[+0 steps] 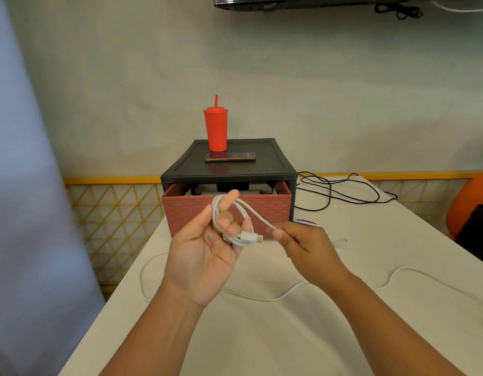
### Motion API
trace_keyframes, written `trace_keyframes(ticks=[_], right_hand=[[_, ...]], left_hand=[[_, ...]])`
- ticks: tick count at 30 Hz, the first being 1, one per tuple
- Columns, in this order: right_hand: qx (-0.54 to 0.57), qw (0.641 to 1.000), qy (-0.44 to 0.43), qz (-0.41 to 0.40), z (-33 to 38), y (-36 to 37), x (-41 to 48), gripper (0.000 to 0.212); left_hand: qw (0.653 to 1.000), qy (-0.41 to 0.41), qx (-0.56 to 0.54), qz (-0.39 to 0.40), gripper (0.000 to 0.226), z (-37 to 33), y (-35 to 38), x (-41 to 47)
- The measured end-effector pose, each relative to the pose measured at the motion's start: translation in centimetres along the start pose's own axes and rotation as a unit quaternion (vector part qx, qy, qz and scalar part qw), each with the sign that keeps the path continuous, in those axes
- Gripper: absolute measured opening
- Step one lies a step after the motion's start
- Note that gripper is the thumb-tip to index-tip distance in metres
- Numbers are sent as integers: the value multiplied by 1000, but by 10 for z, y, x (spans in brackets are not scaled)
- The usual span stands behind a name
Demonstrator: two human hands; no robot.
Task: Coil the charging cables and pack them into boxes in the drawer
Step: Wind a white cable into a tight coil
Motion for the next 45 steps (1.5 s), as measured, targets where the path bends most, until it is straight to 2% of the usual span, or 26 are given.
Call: trace_keyframes(ticks=[4,9,11,14,15,17,20,22,23,25,28,30,32,33,35,38,41,45], right_hand=[[-172,980,-93,38,16,-3,6,48],[-249,949,-185,62,43,4,6,39],[-299,930,-206,55,48,5,7,32],[-355,904,-235,34,56,1,10,6],[-358,899,-250,29,61,-1,10,7],[-357,893,-273,27,69,-5,8,23],[-352,886,-303,14,83,-14,8,31],[-348,886,-305,6,90,-22,10,26],[-341,890,-303,2,93,-28,12,19],[-319,907,-274,6,98,-40,17,8],[-271,947,-162,61,95,-51,28,16],[-204,968,-137,55,90,-56,29,21],[-129,984,-112,42,85,-57,28,21],[-87,991,-96,43,82,-56,28,16],[-29,995,-77,48,79,-54,27,8],[1,995,-79,55,78,-52,25,12],[14,995,-81,50,76,-52,23,24],[86,995,-41,4,61,-49,18,22]], left_hand=[[998,63,11,0,42,-4,6,2],[974,149,172,-2,33,-7,14,7],[947,178,266,-8,36,-6,15,10],[880,226,418,-4,42,1,18,14],[859,240,453,-3,43,3,18,15],[820,256,512,0,45,6,16,20],[795,246,555,2,41,6,8,25],[788,202,582,-3,28,7,6,23],[785,167,597,-11,29,9,4,21],[797,76,600,-1,52,14,1,19],[831,-29,543,118,73,19,6,10],[831,-63,529,161,81,18,10,3],[833,-66,524,166,90,16,10,-2],[845,-61,509,152,87,15,11,-3],[876,-46,467,114,67,13,15,-6],[897,-37,433,86,44,15,16,-9],[924,-33,375,61,40,14,16,-11],[975,-45,208,62,40,10,18,-11]])
Point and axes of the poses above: each hand's wrist, its own x-axis towards the middle knuckle, its own y-axis out of the palm, z = x × y, the point moved 3 cm from there along x, towards the middle knuckle, and after that the axes turned 3 degrees about x, right-handed, at the moved point
